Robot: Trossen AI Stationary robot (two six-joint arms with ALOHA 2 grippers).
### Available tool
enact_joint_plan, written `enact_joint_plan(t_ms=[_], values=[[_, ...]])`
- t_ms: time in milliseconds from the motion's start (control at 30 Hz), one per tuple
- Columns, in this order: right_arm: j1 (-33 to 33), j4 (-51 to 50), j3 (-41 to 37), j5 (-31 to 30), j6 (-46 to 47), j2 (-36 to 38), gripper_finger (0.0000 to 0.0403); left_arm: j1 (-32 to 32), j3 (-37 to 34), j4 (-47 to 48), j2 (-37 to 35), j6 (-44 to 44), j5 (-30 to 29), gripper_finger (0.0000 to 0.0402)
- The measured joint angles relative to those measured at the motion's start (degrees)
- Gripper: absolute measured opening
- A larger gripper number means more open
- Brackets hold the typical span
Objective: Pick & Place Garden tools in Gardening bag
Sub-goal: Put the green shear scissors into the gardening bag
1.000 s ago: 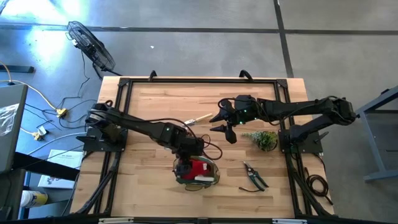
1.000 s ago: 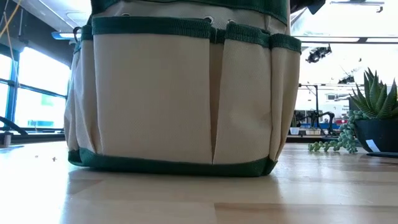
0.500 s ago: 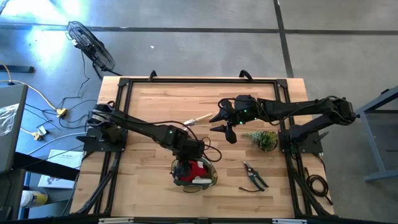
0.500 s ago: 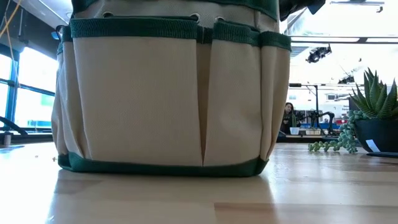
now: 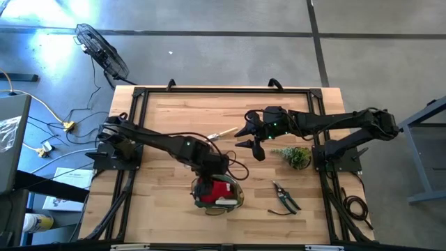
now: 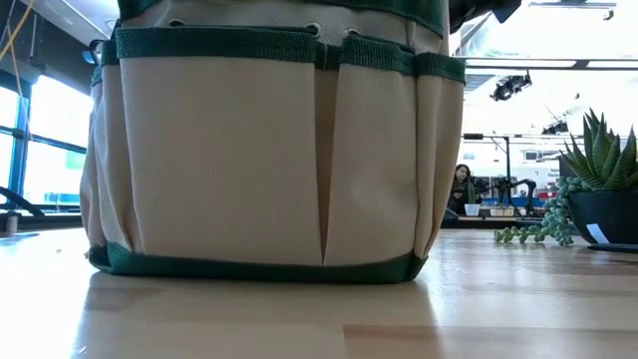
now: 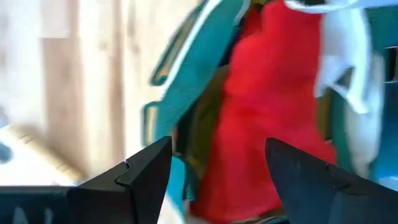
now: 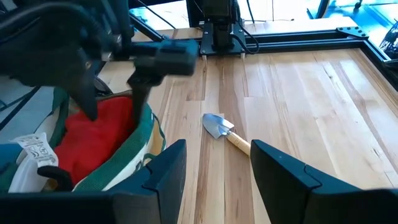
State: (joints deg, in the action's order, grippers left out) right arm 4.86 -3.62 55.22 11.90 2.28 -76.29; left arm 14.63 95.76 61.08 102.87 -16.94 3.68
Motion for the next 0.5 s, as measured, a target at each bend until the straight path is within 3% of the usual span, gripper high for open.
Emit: enact_joint_plan(t_ms=[233,500], values=[[0.0,0.0,0.0,2.1,0.9,0.0,0.0169,-1.3,8.5,14.8,0.0,3.0,-9.7,0.0251],[0.1,-4.6,0.0,1.9,-0.6,0.2,0.0169,-3.8,15.7,24.9,-0.1,5.1,-22.6,0.0251]])
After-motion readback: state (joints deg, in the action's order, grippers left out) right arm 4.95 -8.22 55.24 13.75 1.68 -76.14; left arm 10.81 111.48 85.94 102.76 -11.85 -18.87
